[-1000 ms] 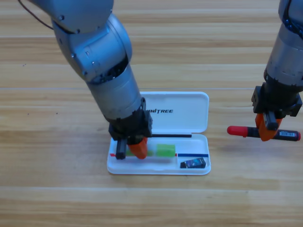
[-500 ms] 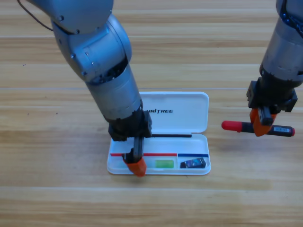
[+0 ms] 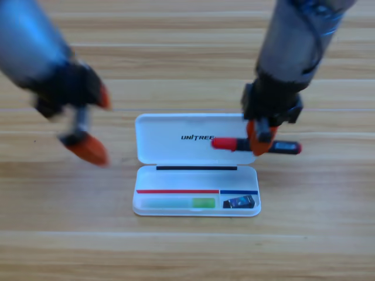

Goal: Clean up eraser and pencils

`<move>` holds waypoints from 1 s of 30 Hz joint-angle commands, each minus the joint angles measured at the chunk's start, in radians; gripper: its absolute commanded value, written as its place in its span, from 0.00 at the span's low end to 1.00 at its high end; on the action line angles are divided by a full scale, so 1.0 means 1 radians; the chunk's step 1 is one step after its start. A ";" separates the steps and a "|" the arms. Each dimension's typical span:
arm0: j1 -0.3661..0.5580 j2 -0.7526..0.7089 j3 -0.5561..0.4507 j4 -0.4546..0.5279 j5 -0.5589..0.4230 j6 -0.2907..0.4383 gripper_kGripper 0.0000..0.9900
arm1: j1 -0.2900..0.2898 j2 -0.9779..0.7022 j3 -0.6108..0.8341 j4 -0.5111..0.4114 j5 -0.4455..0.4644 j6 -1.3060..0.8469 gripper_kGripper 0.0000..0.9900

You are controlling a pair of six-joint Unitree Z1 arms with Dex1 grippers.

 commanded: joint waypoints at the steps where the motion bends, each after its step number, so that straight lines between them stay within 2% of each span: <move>1: 0.236 -0.141 0.062 0.038 -0.040 0.077 1.00 | 0.090 0.183 -0.090 0.049 0.008 0.004 0.00; 6: 0.303 -0.153 0.111 0.032 -0.056 0.117 1.00 | 0.106 0.272 -0.173 0.060 -0.015 -0.001 0.00; 13: 0.311 -0.153 0.144 0.007 -0.085 0.114 1.00 | 0.110 0.343 -0.277 0.074 -0.041 -0.002 0.00; 19: 0.313 -0.153 0.155 -0.008 -0.086 0.111 1.00 | 0.110 0.364 -0.309 0.075 -0.070 -0.002 0.00; 29: 0.322 -0.154 0.154 -0.013 -0.088 0.117 1.00 | 0.110 0.371 -0.317 0.078 -0.070 -0.002 0.00; 30: 0.322 -0.154 0.154 -0.013 -0.089 0.117 1.00 | 0.110 0.369 -0.317 0.080 -0.068 -0.001 0.17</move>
